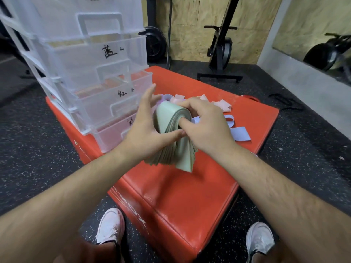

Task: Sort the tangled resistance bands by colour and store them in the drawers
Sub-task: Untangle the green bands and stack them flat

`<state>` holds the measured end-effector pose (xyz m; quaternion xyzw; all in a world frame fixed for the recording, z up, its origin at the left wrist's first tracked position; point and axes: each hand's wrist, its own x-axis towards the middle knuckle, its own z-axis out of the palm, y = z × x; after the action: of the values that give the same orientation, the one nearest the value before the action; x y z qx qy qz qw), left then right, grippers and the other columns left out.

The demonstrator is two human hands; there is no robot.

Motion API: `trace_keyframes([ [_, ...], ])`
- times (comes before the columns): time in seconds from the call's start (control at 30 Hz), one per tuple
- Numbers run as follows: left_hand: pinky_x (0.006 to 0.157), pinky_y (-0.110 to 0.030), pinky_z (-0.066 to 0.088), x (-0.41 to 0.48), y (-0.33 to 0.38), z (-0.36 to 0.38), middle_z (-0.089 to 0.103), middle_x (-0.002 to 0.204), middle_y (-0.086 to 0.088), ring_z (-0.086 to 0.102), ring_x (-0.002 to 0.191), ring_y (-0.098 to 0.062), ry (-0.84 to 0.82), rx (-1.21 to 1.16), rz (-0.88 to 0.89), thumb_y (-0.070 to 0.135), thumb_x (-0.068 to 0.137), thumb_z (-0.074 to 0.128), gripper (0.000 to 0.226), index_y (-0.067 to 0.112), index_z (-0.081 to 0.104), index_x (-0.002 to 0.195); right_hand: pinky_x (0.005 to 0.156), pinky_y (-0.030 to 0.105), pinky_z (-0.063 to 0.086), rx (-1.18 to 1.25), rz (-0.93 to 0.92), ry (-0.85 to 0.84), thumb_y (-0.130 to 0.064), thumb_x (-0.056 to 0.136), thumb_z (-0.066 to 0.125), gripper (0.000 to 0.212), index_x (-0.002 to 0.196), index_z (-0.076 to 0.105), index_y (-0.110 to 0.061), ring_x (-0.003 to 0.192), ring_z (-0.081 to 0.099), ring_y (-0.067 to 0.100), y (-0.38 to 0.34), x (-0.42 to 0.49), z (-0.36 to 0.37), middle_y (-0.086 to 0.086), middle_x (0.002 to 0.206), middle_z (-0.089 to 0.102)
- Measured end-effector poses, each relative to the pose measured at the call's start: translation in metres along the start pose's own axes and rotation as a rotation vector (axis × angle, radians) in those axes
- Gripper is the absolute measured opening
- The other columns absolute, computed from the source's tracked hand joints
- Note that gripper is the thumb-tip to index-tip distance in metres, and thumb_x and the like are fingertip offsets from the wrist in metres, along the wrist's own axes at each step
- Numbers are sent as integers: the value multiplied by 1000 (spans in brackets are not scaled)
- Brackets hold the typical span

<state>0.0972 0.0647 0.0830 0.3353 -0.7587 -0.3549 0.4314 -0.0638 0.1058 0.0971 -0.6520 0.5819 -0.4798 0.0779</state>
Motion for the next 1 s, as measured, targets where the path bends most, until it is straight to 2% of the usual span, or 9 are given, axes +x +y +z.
trace_keyframes([
  [0.17, 81, 0, 37, -2, 3, 10, 54, 112, 28, 52, 98, 23, 20, 22, -35, 17, 76, 83, 65, 32, 43, 124, 93, 25, 47, -81, -95, 38, -12, 78, 61, 37, 113, 74, -18, 105, 59, 7, -1, -2, 9, -5, 108, 68],
  [0.27, 77, -5, 44, -3, 2, 15, 56, 114, 17, 56, 93, 18, 7, -100, -112, 9, 77, 82, 74, 23, 36, 133, 83, 6, 38, 16, -39, 108, -4, 79, 64, 37, 111, 75, -18, 97, 52, -10, -5, -1, 13, -15, 98, 58],
  [0.43, 64, -15, 51, -9, -4, 27, 59, 109, 6, 64, 82, 11, 64, -203, -194, 1, 72, 84, 79, 13, 31, 130, 79, 3, 40, 219, 113, 244, -5, 82, 69, 29, 105, 75, -21, 90, 57, -10, -13, 5, 21, -7, 103, 64],
  [0.6, 46, -38, 52, -8, -18, 15, 72, 84, -12, 72, 67, -28, -34, -131, -331, 13, 69, 85, 69, 21, 37, 117, 56, 15, 49, 383, 322, 208, -6, 84, 66, 13, 86, 70, -17, 78, 67, 15, -1, 10, 29, 10, 101, 69],
  [0.7, 45, -22, 45, -9, -21, 2, 73, 80, 0, 68, 60, -10, -71, 52, -394, 23, 67, 85, 59, 23, 45, 110, 65, 26, 55, 330, 377, 185, -11, 82, 66, 11, 81, 69, -22, 82, 69, 18, 8, 10, 40, 2, 91, 72],
  [0.77, 43, -23, 45, -10, -19, -3, 72, 72, -2, 66, 54, -11, -121, 26, -345, 19, 72, 85, 45, 17, 52, 103, 76, 37, 59, 281, 333, 161, -16, 81, 66, 11, 83, 70, -25, 86, 69, 17, 7, 11, 46, -4, 93, 71],
  [0.83, 46, -25, 47, -12, -18, -5, 72, 73, -3, 66, 56, -15, -169, -81, -260, 19, 77, 85, 34, 18, 59, 98, 82, 30, 55, 185, 206, 144, -13, 81, 67, 19, 92, 72, -27, 90, 65, 11, 1, 11, 48, -11, 101, 64],
  [0.93, 63, -8, 47, -12, -17, -6, 68, 98, 18, 65, 82, 10, 67, -109, -246, 25, 76, 85, 48, 27, 55, 113, 82, 8, 42, 87, 12, 110, -4, 80, 64, 32, 106, 75, -20, 93, 57, 4, -9, 11, 47, -11, 101, 55],
  [1.0, 70, -7, 46, -9, -21, -5, 66, 109, 16, 63, 93, 9, 151, -92, -224, 29, 75, 85, 59, 24, 52, 123, 84, 9, 43, 43, -61, 98, -3, 80, 61, 35, 109, 75, -16, 99, 57, 7, -11, 12, 48, -8, 101, 55],
])
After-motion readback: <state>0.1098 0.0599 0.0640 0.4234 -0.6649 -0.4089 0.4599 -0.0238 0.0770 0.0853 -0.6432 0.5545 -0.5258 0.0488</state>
